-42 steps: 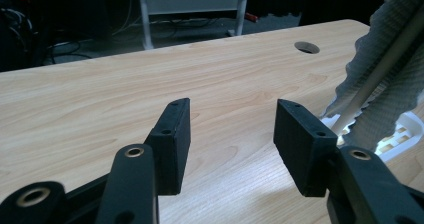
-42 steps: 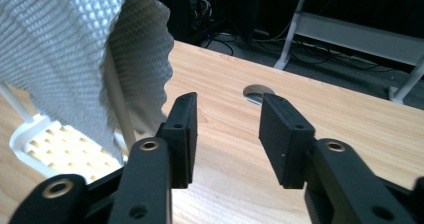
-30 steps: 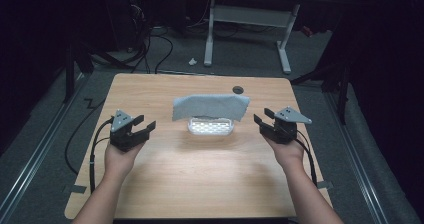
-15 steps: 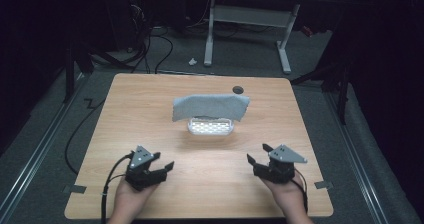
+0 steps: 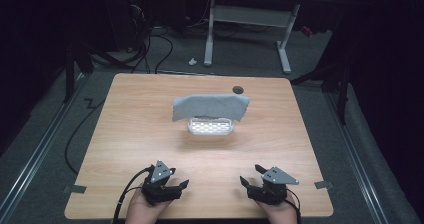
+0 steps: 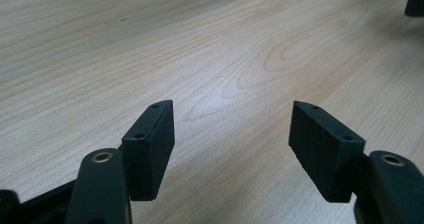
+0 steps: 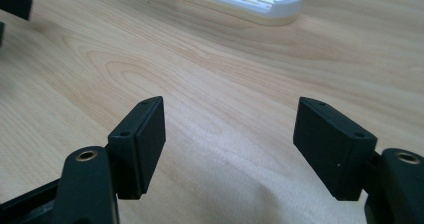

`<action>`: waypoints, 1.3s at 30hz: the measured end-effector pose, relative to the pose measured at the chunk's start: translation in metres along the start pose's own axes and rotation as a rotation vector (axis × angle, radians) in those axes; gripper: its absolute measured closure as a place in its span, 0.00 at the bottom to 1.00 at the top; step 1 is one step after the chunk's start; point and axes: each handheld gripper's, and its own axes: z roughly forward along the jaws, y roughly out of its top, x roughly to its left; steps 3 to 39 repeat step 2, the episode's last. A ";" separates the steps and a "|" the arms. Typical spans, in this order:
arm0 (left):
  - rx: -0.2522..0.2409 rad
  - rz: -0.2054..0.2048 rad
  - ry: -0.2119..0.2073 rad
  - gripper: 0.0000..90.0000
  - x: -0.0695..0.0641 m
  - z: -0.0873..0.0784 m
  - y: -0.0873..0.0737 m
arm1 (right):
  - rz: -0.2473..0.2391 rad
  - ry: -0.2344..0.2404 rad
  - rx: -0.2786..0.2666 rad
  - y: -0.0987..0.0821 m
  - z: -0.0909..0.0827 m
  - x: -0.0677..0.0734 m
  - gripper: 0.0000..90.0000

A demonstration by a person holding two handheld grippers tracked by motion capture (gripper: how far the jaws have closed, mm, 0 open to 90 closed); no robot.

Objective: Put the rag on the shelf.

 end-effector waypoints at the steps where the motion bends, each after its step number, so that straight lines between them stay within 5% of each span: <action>1: -0.002 -0.002 0.007 0.39 0.001 -0.001 0.000 | 0.007 0.001 -0.003 -0.001 -0.002 -0.002 0.33; 39: -0.008 -0.001 0.020 0.39 0.003 -0.002 0.001 | 0.011 0.000 -0.007 -0.002 -0.003 -0.003 0.33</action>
